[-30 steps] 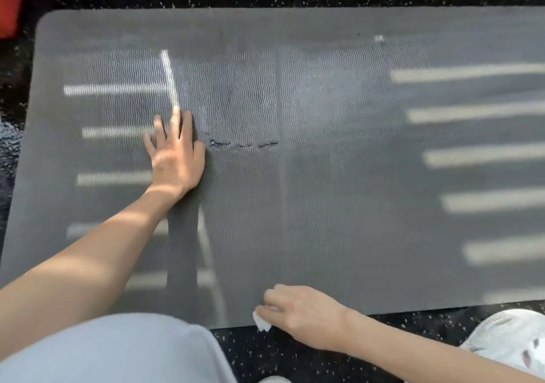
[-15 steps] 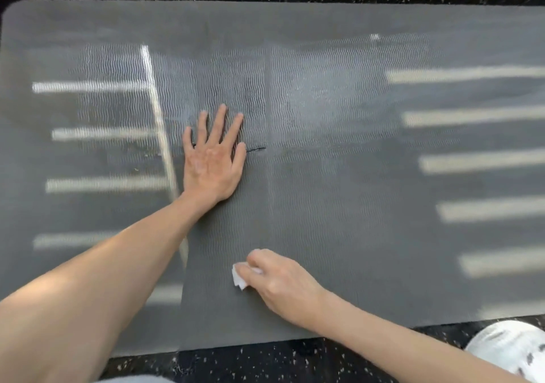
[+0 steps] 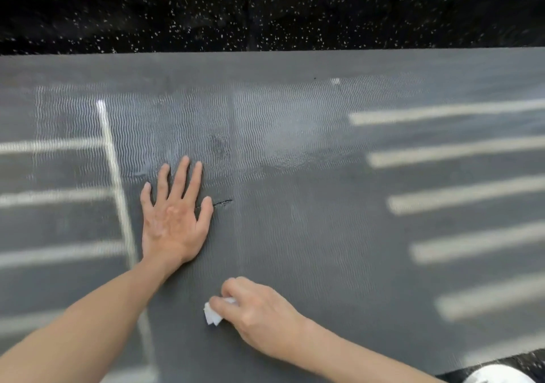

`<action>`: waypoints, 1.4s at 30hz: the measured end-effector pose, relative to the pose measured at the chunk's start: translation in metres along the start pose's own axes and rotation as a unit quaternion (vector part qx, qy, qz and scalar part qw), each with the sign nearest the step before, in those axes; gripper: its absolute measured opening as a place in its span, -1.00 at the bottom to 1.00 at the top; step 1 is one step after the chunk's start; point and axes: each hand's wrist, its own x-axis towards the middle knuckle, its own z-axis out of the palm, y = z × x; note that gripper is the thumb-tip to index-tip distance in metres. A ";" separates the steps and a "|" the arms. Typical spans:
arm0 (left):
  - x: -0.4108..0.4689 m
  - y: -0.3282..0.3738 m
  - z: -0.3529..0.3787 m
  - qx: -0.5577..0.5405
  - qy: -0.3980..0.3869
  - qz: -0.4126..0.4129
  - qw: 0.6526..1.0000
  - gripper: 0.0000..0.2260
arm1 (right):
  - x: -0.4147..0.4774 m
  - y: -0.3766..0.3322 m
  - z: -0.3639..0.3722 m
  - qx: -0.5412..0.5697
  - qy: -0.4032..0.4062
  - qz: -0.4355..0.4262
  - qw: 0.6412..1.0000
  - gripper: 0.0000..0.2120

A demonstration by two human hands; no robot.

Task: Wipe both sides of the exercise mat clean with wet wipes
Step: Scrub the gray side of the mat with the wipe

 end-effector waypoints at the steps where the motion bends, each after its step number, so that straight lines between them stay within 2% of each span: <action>1: 0.000 -0.001 0.001 0.005 0.000 0.000 1.000 -0.42 | 0.014 0.009 -0.005 0.004 0.011 0.017 1.000 -0.81; 3: 0.000 0.000 0.003 0.004 0.009 0.000 1.000 -0.42 | 0.047 0.033 -0.013 -0.005 0.086 0.070 0.994 -0.85; 5: 0.000 -0.001 0.004 0.001 0.018 0.002 1.000 -0.42 | 0.063 0.041 -0.015 -0.006 0.123 0.108 0.987 -0.89; 10: 0.000 0.000 0.003 -0.008 0.025 0.004 1.000 -0.43 | 0.049 0.034 -0.016 0.019 0.054 0.062 0.996 -0.89; 14: 0.002 0.001 0.001 -0.018 0.023 0.002 1.000 -0.44 | 0.106 0.072 -0.041 -0.027 0.114 0.086 0.989 -0.93; 20: 0.003 -0.001 -0.001 -0.018 0.017 -0.001 1.000 -0.45 | 0.078 0.072 -0.043 -0.016 0.063 0.040 0.997 -0.92; 25: 0.003 -0.003 0.002 -0.013 0.024 0.004 1.000 -0.45 | 0.148 0.103 -0.067 -0.033 0.131 0.066 0.989 -0.94; 30: 0.003 -0.001 0.003 -0.019 0.033 0.003 0.999 -0.45 | 0.115 0.095 -0.067 0.007 0.030 0.021 0.999 -0.94; 31: 0.003 -0.001 0.003 -0.017 0.034 0.003 0.999 -0.45 | 0.128 0.103 -0.073 0.007 0.037 0.040 0.998 -0.95; 33: 0.003 -0.002 0.004 -0.020 0.032 0.004 0.999 -0.45 | 0.159 0.122 -0.086 -0.028 0.114 0.075 0.990 -0.95; 35: 0.002 -0.002 0.003 -0.023 0.031 0.001 0.999 -0.45 | 0.165 0.126 -0.086 -0.043 0.128 0.080 0.988 -0.94; 39: 0.003 -0.002 0.002 -0.020 0.026 0.002 0.999 -0.45 | 0.128 0.107 -0.083 -0.014 0.002 0.012 1.000 -0.92; 40: 0.003 -0.002 0.002 -0.020 0.028 0.003 0.999 -0.45 | 0.136 0.112 -0.090 -0.016 -0.006 0.017 1.000 -0.91; 42: 0.003 -0.002 0.003 -0.021 0.030 0.003 0.999 -0.45 | 0.169 0.131 -0.105 -0.041 0.046 0.052 0.997 -0.89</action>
